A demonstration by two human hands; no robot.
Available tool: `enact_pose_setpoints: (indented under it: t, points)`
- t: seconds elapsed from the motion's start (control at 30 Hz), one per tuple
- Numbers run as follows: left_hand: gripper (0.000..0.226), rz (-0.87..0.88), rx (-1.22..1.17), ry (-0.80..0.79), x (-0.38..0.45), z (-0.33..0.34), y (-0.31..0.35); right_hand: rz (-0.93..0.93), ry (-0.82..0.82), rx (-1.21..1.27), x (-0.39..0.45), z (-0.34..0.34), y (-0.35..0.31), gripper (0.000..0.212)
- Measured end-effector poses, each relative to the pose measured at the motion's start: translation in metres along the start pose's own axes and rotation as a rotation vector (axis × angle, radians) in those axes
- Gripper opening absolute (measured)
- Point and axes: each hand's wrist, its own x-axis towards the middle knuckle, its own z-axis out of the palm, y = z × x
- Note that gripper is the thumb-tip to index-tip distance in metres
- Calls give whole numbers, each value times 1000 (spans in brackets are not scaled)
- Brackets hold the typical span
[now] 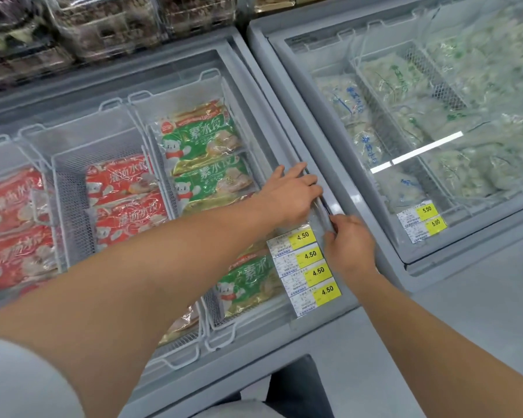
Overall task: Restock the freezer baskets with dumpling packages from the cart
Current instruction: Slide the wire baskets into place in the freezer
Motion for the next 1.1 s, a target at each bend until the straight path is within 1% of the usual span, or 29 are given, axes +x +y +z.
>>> enact_pose_setpoints:
  t: [0.07, 0.2, 0.27, 0.37, 0.47, 0.53, 0.63, 0.73, 0.87, 0.93, 1.1]
  points:
    - [46, 11, -16, 3, -16, 5, -12, 7, 2, 24, -12, 8, -13, 26]
    - [41, 20, -29, 43, -67, 18, -36, -6, -25, 96, -42, 29, -47, 30]
    - [41, 14, -30, 54, -95, 25, -48, -40, -58, 125, -57, 40, -63, 28]
    - [51, -9, 30, -6, -130, 31, -65, -114, -132, 153, -77, 53, -82, 27]
    - [53, -40, 49, -38, -158, 32, -75, -172, -170, 181, -92, 64, -96, 35]
    - [56, -57, 44, -53, -173, 33, -79, -193, -192, 183, -99, 72, -105, 34]
    - [59, -80, 47, -65, -185, 37, -81, -199, -210, 160, -105, 81, -111, 30]
    - [57, -100, 63, -54, -188, 37, -80, -230, -204, 199, -107, 84, -110, 27]
    - [52, -138, 79, -66, -186, 33, -75, -251, -206, 222, -105, 84, -105, 30]
    - [47, -137, 64, -41, -186, 33, -74, -259, -190, 236, -105, 84, -104, 31]
    - [46, -124, 77, -27, -192, 36, -77, -221, -159, 254, -112, 89, -107, 33]
